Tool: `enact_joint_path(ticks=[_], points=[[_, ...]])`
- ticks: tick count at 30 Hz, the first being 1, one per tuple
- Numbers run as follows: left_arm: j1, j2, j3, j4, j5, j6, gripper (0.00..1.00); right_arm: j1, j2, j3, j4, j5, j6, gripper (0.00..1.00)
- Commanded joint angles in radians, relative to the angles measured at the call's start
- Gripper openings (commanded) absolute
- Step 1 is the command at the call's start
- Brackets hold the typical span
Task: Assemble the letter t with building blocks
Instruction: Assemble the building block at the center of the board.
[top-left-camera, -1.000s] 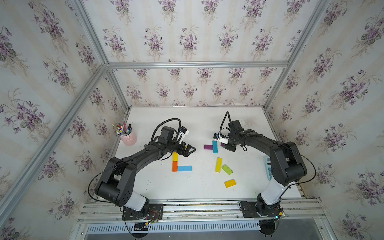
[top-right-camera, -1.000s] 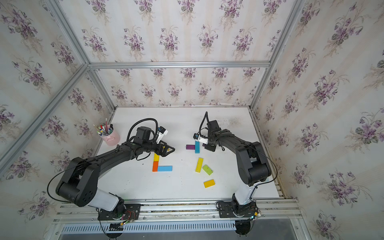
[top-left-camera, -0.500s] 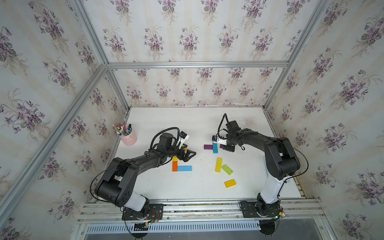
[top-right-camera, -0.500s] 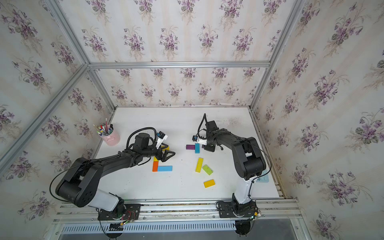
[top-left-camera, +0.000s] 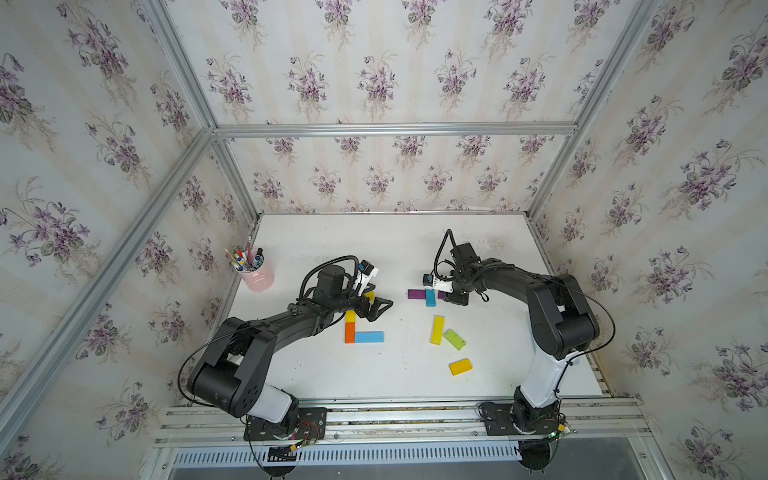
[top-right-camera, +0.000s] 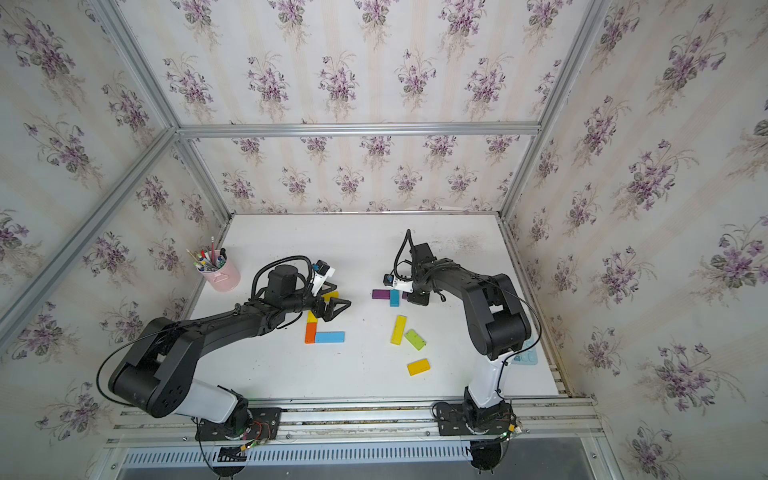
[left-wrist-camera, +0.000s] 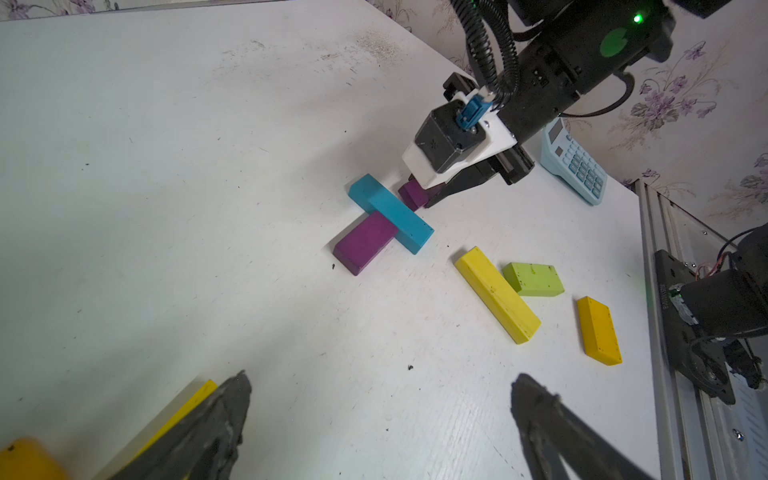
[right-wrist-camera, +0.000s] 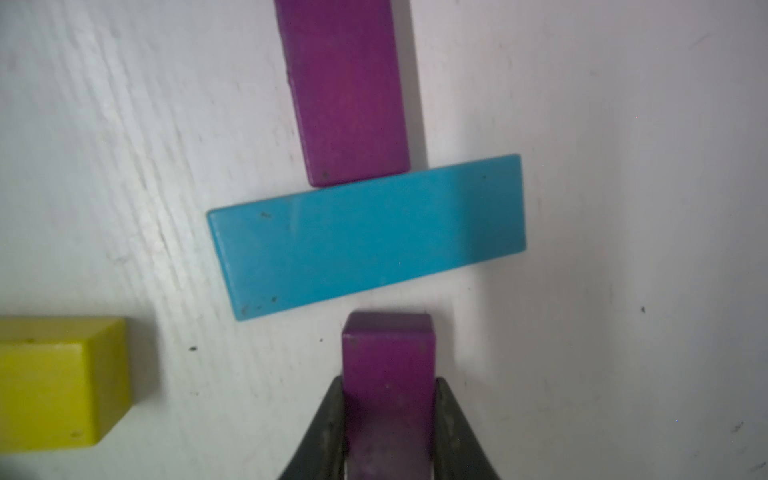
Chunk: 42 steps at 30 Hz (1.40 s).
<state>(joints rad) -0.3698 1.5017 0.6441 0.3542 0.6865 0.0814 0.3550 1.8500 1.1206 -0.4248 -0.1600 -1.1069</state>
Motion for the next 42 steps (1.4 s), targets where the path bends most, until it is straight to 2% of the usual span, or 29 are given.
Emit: enact_joint_path(ticks=[1,9,17,20,42], points=[[0.002,-0.003,0.010,0.006,-0.006,0.009,1.00,0.008,0.023,0.009,-0.030,-0.025,-0.027,0.27],[0.002,-0.005,0.017,-0.011,-0.013,0.008,1.00,0.017,0.046,0.015,-0.040,-0.018,-0.028,0.31],[0.002,-0.002,0.023,-0.018,-0.006,0.003,1.00,0.015,-0.007,-0.056,0.013,0.007,-0.042,0.50],[0.002,-0.005,0.023,-0.020,-0.007,0.003,1.00,0.014,-0.018,-0.069,0.023,0.013,-0.049,0.53],[0.002,0.004,0.046,-0.061,-0.014,-0.005,1.00,0.016,-0.005,-0.050,-0.003,-0.007,-0.092,0.38]])
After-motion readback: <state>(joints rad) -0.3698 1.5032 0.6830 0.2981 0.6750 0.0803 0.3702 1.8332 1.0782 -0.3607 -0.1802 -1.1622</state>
